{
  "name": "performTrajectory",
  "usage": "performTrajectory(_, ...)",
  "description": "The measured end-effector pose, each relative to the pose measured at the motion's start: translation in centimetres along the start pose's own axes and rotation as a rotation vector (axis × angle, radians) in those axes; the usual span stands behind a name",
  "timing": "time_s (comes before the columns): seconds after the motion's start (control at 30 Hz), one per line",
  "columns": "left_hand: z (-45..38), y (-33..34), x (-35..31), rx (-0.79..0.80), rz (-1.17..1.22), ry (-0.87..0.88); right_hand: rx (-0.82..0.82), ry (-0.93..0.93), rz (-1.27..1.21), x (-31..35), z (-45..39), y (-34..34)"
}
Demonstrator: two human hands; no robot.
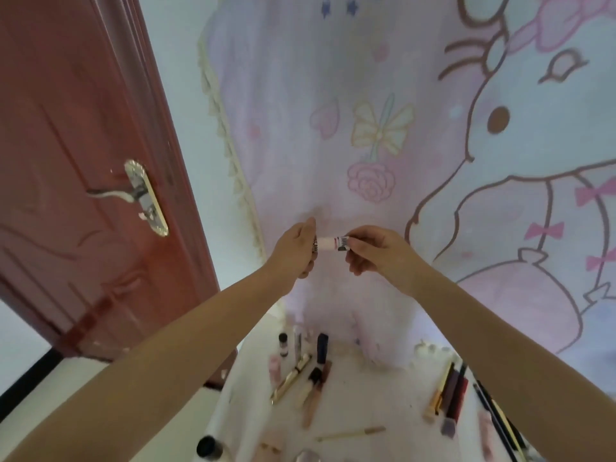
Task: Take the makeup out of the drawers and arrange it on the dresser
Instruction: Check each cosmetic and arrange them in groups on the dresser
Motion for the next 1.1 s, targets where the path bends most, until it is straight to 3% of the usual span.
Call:
performTrajectory(0.17,1.8,0.0,8.4,0.045,-0.125,-0.309,0.021,0.26,-0.223,-8.8,3.7,3.2)
performTrajectory(0.23,2.5,-0.7,11.9,0.012,-0.2,-0.372,0.001,0.341,-0.205,-11.9,5.1,4.0)
performTrajectory(0.3,3.1,-1.7,15.3,-0.033,-0.315,-0.358,-0.008,0.364,0.007,-14.5,5.9,4.0)
performTrajectory(0.43,4.2,-2.7,21.4,0.11,-0.873,-0.269,0.037,0.362,0.5,-18.5,6.2,4.5)
performTrajectory(0.53,5.6,-3.4,24.9,0.154,-1.1,-0.244,0.085,0.32,0.753,-20.2,5.5,5.6)
performTrajectory(0.77,7.7,-4.4,29.7,0.226,-1.195,-0.233,0.346,0.174,1.218,-22.5,3.7,9.2)
performTrajectory(1.1,8.6,-4.0,31.3,0.35,-1.225,-0.136,0.396,0.16,1.276,-22.5,2.3,10.6)
Point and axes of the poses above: each hand's wrist, its own z-axis away from the middle knuckle, its own y-axis out of the palm, x = y × z, the point moved 6 cm from there along -z, towards the middle knuckle, and after that the axes turned 12 degrees about z, right-handed, at the moved point
